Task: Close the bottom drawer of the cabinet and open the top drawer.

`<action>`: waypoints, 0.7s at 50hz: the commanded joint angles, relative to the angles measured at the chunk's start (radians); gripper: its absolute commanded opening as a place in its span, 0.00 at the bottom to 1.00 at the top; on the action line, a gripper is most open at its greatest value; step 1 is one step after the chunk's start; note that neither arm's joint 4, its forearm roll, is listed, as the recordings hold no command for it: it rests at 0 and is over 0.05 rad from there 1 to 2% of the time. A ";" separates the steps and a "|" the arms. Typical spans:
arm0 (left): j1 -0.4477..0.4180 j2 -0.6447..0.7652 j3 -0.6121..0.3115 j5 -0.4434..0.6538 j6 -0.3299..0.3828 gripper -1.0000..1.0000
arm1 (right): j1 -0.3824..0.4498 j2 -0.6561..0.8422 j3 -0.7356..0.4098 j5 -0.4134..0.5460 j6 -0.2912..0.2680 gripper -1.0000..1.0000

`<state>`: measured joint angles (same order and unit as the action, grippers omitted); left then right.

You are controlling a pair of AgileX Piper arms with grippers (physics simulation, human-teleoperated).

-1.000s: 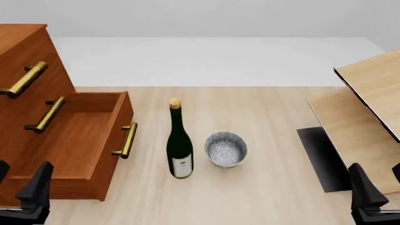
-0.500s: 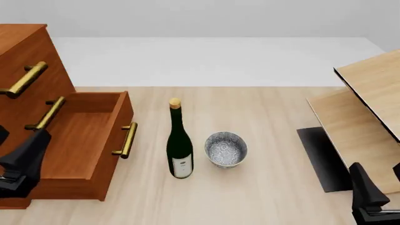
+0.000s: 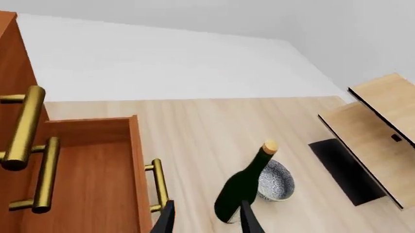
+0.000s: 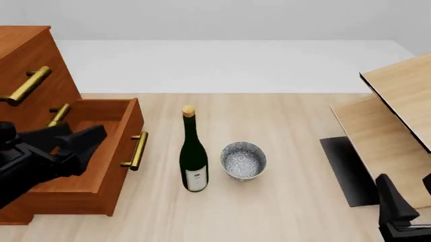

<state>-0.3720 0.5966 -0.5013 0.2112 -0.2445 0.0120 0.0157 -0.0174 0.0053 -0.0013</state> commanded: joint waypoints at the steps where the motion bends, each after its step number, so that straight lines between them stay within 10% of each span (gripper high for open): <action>1: -0.083 0.106 -0.021 0.039 -0.063 1.00 | 0.003 0.022 0.000 -0.021 -0.002 1.00; 35: -0.227 0.240 0.164 -0.129 -0.253 1.00 | 0.012 -0.013 0.004 0.009 -0.001 1.00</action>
<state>-0.5724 0.7983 -0.3825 0.1302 -0.4565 0.0222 0.0075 -0.0147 0.0114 -0.0029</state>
